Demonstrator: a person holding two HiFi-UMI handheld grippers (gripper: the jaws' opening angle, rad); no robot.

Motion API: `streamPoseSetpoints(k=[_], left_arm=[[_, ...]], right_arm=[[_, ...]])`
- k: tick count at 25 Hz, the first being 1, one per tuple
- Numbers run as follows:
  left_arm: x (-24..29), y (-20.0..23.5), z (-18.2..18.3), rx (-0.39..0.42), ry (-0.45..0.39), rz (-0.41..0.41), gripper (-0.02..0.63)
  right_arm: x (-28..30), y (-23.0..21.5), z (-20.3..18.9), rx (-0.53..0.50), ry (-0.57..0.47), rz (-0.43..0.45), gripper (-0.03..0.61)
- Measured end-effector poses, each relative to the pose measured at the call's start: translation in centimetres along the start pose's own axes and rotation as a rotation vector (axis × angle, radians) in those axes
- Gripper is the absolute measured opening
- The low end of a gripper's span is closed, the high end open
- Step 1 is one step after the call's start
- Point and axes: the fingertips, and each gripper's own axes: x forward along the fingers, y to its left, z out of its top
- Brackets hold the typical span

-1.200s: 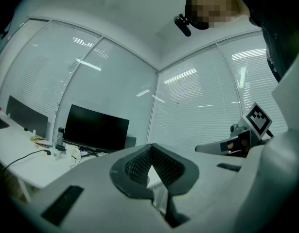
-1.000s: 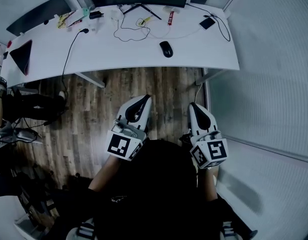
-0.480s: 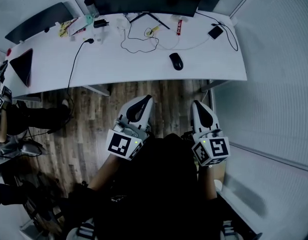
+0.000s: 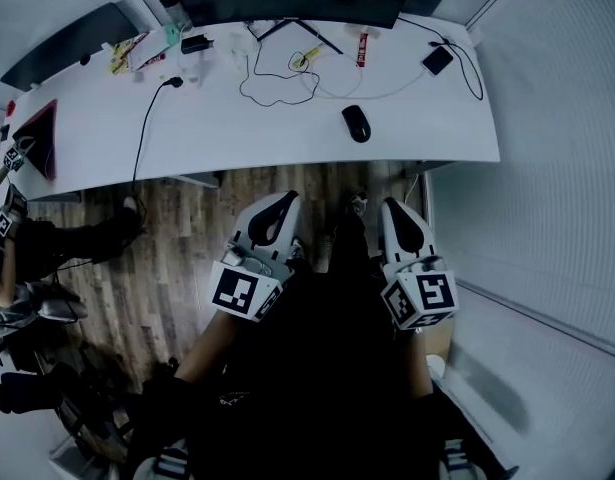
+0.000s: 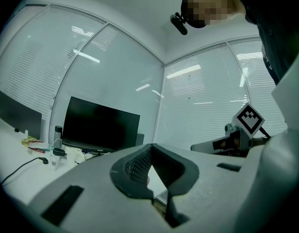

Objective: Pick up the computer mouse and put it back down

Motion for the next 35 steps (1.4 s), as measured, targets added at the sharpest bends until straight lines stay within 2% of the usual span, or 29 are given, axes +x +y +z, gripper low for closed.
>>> streamPoseSetpoints(k=[8, 16, 27, 35], left_arm=[[4.6, 1.6, 0.7, 0.005, -0.007, 0.075, 0.006], [12.1, 3.5, 1.8, 0.011, -0.016, 0.146, 0.006], [20.1, 2.8, 2.4, 0.005, -0.018, 0.261, 0.006], [23.3, 2.5, 1.5, -0.018, -0.034, 0.364, 0.006]], right_arm=[[5.1, -3.8, 1.7, -0.001, 0.028, 0.066, 0.046], [11.8, -8.5, 4.9, -0.021, 0.062, 0.162, 0.076], [17.2, -15.3, 8.1, -0.050, 0.114, 0.286, 0.101], [19.8, -18.1, 8.0, -0.077, 0.169, 0.385, 0.126]])
